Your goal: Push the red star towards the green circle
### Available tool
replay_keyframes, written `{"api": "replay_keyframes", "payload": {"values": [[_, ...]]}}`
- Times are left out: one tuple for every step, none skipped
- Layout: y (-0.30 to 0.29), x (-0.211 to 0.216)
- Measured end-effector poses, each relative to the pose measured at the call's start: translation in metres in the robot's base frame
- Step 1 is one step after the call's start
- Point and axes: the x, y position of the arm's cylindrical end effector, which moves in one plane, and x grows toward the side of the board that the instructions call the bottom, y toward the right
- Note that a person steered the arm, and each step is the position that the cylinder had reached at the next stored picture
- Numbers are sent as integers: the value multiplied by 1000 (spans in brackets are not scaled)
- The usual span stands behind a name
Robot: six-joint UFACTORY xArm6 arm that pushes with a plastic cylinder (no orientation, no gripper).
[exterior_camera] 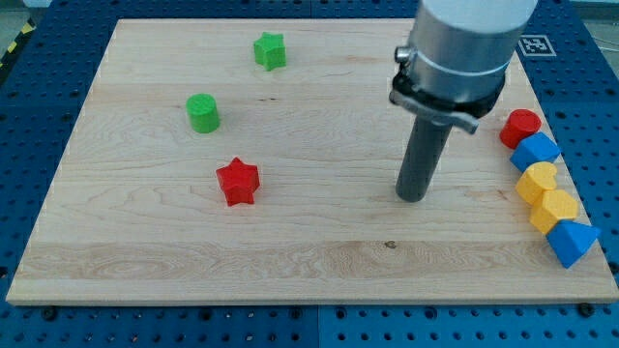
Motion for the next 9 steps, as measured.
{"api": "replay_keyframes", "payload": {"values": [[-4, 7], [-4, 7], [-17, 11], [-44, 17], [-48, 17], [-82, 17], [-91, 17], [-93, 17], [-123, 17]]}}
